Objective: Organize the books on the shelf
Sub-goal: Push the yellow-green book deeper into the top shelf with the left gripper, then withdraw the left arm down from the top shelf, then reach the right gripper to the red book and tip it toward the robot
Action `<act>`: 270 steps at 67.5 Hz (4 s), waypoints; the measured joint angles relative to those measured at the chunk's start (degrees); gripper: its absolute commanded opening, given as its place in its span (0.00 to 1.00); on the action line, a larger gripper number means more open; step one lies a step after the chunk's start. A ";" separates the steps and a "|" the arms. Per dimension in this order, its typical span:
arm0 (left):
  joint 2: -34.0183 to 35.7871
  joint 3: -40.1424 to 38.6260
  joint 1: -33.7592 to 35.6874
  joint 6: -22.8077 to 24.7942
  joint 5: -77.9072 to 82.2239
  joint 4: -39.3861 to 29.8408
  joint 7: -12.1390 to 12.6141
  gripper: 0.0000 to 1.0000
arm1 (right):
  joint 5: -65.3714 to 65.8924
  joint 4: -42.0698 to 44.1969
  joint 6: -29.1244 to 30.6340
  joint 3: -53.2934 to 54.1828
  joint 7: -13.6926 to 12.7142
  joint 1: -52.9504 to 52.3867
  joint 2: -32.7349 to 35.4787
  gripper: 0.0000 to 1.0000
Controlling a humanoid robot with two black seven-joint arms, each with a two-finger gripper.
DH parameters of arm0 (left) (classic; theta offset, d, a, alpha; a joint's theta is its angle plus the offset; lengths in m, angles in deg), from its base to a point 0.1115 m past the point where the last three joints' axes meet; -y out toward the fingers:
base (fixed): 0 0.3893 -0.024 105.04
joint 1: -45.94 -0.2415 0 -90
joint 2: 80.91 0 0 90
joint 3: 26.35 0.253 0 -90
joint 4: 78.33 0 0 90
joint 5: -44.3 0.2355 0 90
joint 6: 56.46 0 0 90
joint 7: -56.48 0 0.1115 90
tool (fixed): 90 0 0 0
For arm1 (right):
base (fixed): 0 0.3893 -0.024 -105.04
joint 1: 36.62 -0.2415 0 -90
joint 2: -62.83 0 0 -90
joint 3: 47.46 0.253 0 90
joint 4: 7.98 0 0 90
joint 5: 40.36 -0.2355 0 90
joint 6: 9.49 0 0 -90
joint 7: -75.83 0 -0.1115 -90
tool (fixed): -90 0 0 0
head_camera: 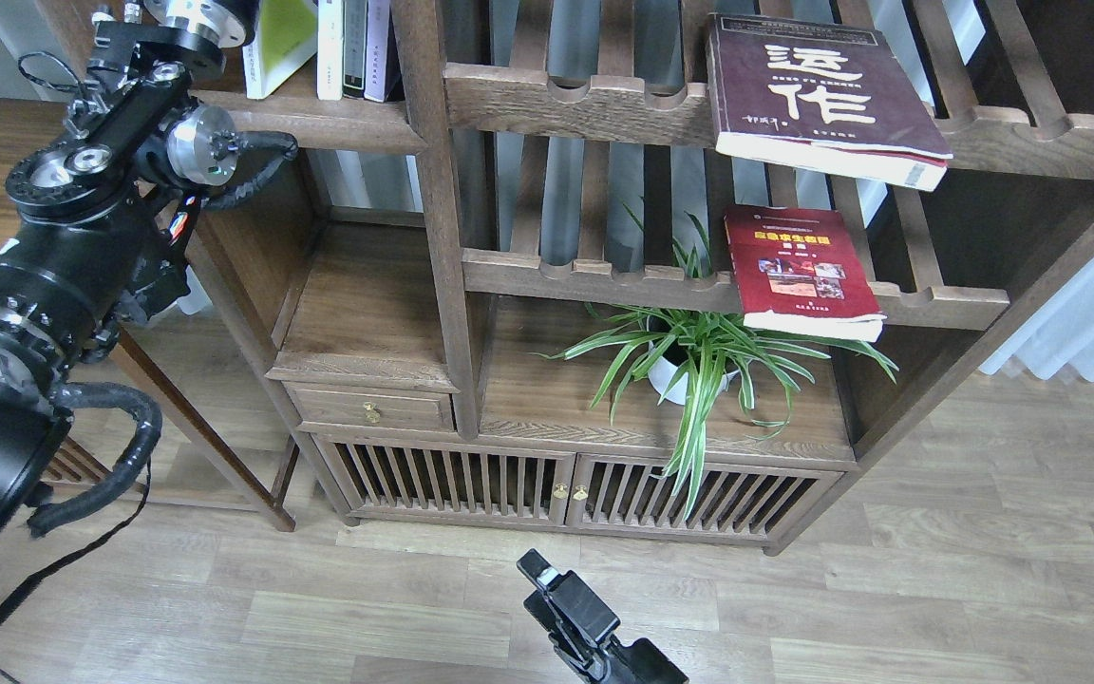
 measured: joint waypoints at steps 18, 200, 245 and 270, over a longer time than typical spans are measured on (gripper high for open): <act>-0.50 0.00 1.12 -3.04 -0.01 -3.43 0.00 0.63 | 0.00 0.00 0.00 0.00 0.01 0.37 0.00 0.98; -0.05 5.41 -55.26 14.25 -0.34 -50.57 1.88 1.00 | -2.83 -10.28 0.00 21.85 0.89 -3.77 0.00 0.98; 6.63 5.64 -60.43 28.90 -11.45 -45.33 9.52 1.00 | -6.66 -7.14 -13.93 34.71 1.21 -10.73 -0.01 0.98; 14.19 6.49 -59.40 28.91 -13.36 -43.32 14.28 1.00 | -6.77 -6.53 -17.34 38.46 1.21 -12.62 0.00 0.98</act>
